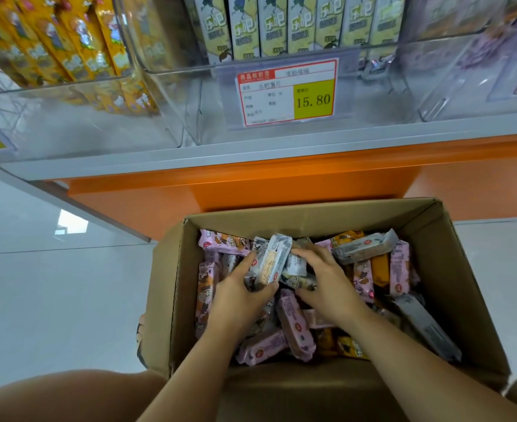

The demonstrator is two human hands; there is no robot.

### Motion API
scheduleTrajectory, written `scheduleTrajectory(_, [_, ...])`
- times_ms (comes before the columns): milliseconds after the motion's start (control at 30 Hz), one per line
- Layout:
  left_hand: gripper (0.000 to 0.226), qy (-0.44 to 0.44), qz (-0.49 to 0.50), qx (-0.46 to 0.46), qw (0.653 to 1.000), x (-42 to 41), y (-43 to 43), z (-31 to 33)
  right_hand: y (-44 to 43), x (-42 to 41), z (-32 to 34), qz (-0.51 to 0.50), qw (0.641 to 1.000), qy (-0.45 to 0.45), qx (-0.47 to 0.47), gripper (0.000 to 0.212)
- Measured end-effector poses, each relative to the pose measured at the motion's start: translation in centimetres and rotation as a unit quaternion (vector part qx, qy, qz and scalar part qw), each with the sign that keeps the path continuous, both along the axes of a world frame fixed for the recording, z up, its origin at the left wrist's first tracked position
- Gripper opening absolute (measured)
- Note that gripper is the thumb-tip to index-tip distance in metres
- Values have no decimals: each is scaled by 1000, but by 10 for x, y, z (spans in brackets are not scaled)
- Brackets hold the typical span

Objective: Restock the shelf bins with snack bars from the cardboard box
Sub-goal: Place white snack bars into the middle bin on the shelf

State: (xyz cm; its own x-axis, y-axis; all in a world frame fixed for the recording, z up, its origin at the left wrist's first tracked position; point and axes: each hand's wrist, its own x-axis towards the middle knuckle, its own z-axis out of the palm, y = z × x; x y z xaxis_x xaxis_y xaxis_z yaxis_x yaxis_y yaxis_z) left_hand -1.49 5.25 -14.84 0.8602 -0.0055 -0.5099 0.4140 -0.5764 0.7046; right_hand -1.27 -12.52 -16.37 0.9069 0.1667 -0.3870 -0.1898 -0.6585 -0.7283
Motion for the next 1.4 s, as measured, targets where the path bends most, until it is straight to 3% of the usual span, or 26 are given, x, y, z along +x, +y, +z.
scheduleTrajectory(300, [68, -7, 13, -84, 996, -1, -4, -1, 3, -5, 6, 2, 999, -36, 2, 64])
scheduleTrajectory(567, [57, -64, 35, -86, 994, -7, -12, 2, 4, -6, 15, -19, 997, -73, 18, 59])
scheduleTrajectory(833, [54, -83, 30, -147, 985, -11, -23, 19, -5, -15, 36, -29, 993, -112, 5, 55])
scheduleTrajectory(1033, [57, -27, 35, -203, 978, -11, -26, 14, -6, -25, 37, -43, 995, -82, -26, 56])
scheduleTrajectory(1400, [65, -27, 52, -170, 984, 14, -38, -14, -9, -10, 10, -49, 998, -44, -9, 57])
